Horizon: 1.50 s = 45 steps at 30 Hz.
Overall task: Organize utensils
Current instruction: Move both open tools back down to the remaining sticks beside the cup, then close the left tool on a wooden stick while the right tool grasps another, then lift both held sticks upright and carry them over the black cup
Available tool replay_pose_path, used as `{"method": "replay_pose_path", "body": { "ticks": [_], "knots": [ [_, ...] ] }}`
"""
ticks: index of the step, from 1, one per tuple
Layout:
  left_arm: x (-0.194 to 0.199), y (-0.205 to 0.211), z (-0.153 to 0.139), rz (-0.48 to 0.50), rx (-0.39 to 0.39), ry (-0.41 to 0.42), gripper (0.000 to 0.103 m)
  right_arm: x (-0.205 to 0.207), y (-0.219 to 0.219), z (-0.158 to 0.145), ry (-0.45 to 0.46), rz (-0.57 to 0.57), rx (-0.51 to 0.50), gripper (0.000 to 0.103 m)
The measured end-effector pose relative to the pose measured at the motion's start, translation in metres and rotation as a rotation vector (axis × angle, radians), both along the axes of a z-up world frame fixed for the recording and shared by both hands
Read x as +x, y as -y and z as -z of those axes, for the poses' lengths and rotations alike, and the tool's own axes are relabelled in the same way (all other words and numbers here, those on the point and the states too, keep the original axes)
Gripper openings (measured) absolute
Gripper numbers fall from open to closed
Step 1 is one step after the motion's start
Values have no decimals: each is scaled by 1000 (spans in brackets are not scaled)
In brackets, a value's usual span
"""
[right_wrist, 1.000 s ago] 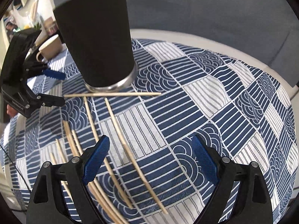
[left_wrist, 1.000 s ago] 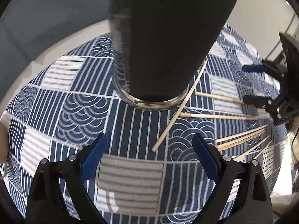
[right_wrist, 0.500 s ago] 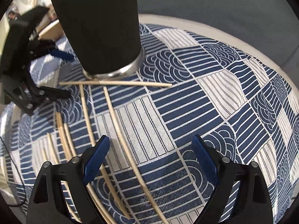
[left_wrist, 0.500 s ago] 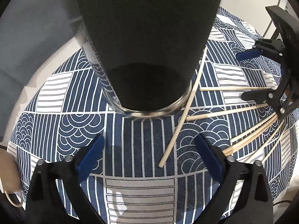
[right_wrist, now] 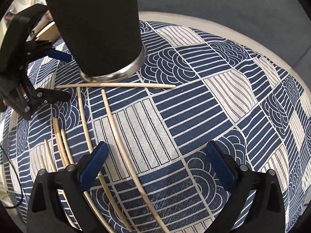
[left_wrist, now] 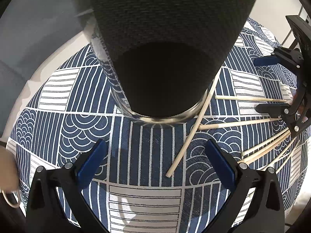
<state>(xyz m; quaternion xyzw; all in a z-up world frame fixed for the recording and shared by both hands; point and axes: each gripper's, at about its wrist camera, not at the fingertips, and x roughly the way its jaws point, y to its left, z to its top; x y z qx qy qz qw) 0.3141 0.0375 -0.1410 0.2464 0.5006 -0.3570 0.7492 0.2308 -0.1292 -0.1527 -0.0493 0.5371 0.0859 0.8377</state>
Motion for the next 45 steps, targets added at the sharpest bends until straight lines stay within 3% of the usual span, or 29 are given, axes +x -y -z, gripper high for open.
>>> {"method": "replay_pose_path", "body": {
  "ticks": [2,4,5,6,7,8,9,11,24,29,36,41,45],
  "knots": [
    [-3,0,-2,14,-8,2,92,3,-1,1,-7,-3,-6,95],
    [-13,1,-7,55,-19,7,77,3,-2,1,-14,-4,-13,92],
    [-16,2,-9,66,-22,6,64,4,-3,0,-14,-8,-10,81],
    [-19,4,-11,73,-26,5,49,1,-5,-3,2,-39,-7,55],
    [-23,5,-12,76,-27,3,41,-1,-8,-7,14,-60,-6,42],
    [-27,7,-14,76,-28,-3,28,-3,-10,-10,17,-69,-5,21],
    [-29,9,-14,73,-31,-13,16,-5,-13,-11,11,-70,-6,8],
    [-32,11,-15,72,-32,-28,8,-7,-20,-10,15,-90,-33,6],
    [-71,-9,-14,58,-9,-75,5,-37,-6,-10,-11,-43,-8,5],
    [-86,-29,-19,42,-5,-111,5,-54,1,-26,7,-5,31,5],
    [-105,-84,-25,-65,-46,-187,5,-65,4,-52,41,27,64,5],
    [-120,-117,-31,-147,-79,-186,5,-67,-1,-65,74,27,90,5],
    [-127,-139,-41,-253,-155,-194,5,-66,-8,-75,101,22,117,5]
  ]
}}
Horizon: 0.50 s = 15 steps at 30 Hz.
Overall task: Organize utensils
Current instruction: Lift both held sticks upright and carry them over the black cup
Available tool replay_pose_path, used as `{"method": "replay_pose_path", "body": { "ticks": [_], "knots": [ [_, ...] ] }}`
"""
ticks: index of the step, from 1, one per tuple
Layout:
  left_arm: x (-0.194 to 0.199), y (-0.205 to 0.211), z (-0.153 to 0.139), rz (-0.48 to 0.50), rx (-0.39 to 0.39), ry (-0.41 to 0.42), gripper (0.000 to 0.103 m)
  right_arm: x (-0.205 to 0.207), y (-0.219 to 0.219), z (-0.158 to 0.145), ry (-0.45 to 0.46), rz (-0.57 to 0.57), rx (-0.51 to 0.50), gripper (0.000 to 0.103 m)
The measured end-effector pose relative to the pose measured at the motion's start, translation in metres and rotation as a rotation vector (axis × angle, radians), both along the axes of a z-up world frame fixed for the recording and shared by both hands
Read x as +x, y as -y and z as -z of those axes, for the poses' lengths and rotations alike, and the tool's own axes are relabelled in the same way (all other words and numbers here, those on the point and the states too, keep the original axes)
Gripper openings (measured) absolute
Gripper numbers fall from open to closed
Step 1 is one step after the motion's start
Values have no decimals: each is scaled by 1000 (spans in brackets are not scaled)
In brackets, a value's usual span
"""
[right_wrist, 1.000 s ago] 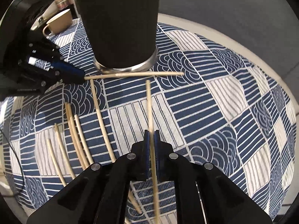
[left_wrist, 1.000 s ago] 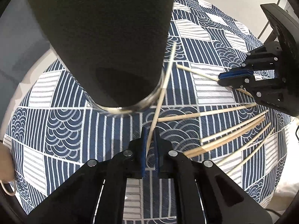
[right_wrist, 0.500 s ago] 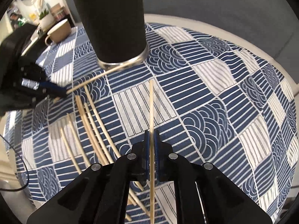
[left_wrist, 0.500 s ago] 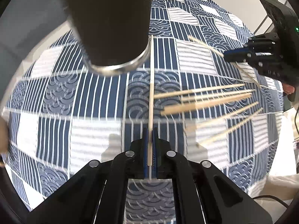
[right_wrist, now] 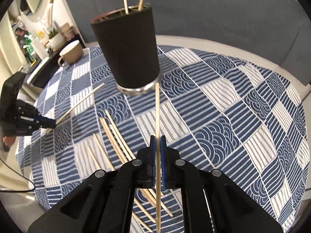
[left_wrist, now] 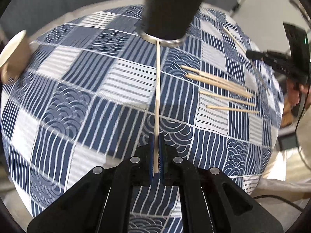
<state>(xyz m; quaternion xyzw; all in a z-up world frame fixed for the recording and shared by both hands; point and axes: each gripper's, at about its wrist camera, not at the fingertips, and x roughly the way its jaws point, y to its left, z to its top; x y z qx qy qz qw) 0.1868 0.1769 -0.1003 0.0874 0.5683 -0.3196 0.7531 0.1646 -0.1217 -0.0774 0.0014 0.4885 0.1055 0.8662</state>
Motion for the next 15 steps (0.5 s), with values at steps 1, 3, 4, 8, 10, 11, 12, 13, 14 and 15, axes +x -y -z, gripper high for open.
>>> {"method": "replay_pose_path", "body": {
  "ticks": [1,3,4,8,10,11,12,13,14,15],
  "knots": [
    [-1,-5,-3,-20,-13,0,5,0,-2,-2,5,-1,5,5],
    [-5,-17,-12,-64,-41,14,5,2,-7,-10,23,-2,23,5],
    [-7,-20,-17,-77,-48,21,5,3,-8,-13,29,-4,33,5],
    [-10,-36,-41,-130,-98,80,5,9,-18,-30,79,-27,58,5],
    [-9,-41,-55,-156,-125,124,5,12,-22,-39,104,-35,69,5],
    [-8,-42,-60,-170,-142,131,5,14,-24,-43,112,-36,74,5],
    [-6,-44,-65,-176,-158,136,5,17,-26,-49,124,-39,82,5],
    [-5,-46,-71,-186,-175,155,5,19,-27,-53,134,-44,86,5],
    [-3,-47,-78,-193,-192,174,5,20,-29,-58,150,-47,84,5],
    [-1,-48,-82,-195,-208,182,5,21,-32,-66,178,-47,75,5]
  ]
}}
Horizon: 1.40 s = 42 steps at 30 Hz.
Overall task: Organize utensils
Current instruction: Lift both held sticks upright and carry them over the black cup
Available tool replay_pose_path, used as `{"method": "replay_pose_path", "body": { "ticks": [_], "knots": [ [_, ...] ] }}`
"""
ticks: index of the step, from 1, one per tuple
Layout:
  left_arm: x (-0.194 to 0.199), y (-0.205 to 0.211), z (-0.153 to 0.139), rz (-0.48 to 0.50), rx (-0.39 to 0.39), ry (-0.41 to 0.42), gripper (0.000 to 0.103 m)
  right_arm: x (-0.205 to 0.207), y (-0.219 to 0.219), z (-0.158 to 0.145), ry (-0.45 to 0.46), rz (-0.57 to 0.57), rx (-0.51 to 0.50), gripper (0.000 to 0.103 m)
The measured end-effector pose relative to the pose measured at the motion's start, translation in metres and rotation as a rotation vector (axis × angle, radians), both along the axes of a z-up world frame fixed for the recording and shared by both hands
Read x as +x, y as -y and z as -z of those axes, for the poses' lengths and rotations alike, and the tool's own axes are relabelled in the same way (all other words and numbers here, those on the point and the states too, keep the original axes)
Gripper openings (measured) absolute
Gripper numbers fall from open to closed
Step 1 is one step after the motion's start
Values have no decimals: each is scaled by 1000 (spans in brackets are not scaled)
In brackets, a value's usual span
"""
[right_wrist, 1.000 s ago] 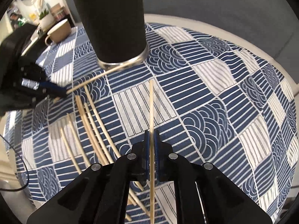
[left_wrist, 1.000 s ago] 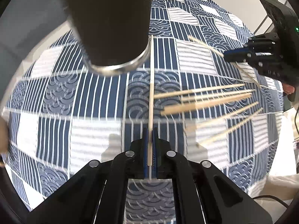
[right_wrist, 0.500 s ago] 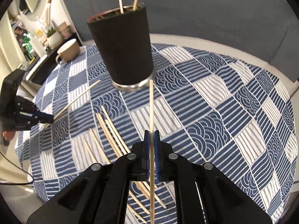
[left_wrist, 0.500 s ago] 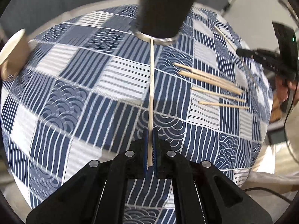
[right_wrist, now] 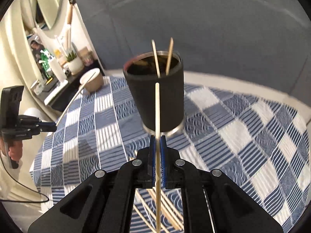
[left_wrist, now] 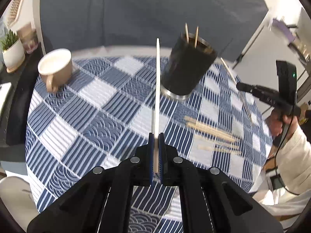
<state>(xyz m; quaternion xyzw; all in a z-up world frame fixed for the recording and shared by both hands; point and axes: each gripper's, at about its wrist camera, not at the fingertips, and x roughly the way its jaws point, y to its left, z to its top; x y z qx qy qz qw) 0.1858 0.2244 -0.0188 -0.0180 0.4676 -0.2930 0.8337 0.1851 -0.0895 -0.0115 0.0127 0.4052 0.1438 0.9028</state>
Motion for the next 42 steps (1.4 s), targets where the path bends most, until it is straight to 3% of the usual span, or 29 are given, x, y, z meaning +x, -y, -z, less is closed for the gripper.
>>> {"method": "replay_pose_path", "body": {
  "ticks": [9,14,21,31,42],
  "knots": [
    [29,12,-41,1,-124,119,5,19,-3,-55,155,24,64,5],
    [53,30,-61,2,-173,177,5,36,1,-69,214,64,113,5],
    [85,72,-76,63,-155,254,5,69,1,-78,252,84,130,5],
    [122,110,-78,84,-222,264,5,109,18,-84,305,128,225,5],
    [143,145,-65,88,-306,235,5,140,31,-68,344,131,344,5]
  ]
}}
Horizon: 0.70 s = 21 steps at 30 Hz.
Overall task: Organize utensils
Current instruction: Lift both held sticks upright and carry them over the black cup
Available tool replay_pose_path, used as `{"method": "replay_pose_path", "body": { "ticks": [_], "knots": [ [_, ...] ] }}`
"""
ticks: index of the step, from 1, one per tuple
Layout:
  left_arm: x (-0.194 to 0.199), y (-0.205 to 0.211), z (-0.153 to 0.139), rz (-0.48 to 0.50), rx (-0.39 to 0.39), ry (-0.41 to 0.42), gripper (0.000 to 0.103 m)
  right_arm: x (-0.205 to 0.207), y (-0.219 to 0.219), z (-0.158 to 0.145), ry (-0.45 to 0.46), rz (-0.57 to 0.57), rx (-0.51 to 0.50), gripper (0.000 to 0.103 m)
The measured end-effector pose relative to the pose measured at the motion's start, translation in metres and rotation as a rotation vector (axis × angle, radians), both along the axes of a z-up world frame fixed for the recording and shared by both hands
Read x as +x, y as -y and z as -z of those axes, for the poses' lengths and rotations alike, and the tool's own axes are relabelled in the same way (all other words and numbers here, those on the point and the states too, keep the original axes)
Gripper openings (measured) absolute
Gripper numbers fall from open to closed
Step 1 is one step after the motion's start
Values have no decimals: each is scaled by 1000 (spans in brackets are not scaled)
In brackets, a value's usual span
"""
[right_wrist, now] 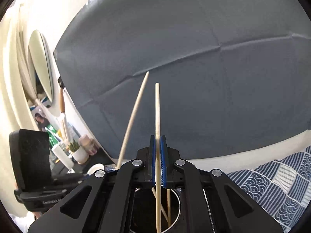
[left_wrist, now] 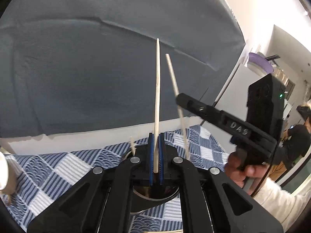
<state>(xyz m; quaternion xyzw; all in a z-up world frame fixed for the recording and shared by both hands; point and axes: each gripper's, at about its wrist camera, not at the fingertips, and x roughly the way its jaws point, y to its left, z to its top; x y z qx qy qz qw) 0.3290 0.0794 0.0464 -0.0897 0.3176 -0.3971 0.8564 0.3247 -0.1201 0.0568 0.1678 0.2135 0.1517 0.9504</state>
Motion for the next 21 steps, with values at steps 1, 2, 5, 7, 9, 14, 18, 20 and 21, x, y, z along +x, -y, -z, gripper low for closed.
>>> {"method": "replay_pose_path", "body": {
  "ticks": [1,2,5,7,9,14,18,20,21],
  "knots": [
    [1,2,2,-1,-4,-3,5,1,0,2,2,-1,3,5],
    [2,5,4,5,-13,-11,5,4,1,5,2,-2,9,5],
    [3,10,13,1,-21,-22,5,8,4,14,-3,-7,56,5],
    [2,12,18,-11,-19,-27,5,9,5,20,1,-8,80,5],
    [-1,12,24,-17,-12,-37,5,9,7,25,7,-11,102,5],
    [-12,16,36,-25,19,-26,5,3,5,36,-1,-15,95,5],
    [-24,18,40,-28,58,-10,5,-7,0,44,-27,-23,30,5],
    [-28,17,44,-37,68,-10,5,-11,1,48,-43,-28,25,5],
    [-29,16,46,-36,76,-10,5,-15,1,50,-49,-37,24,5]
  ]
}}
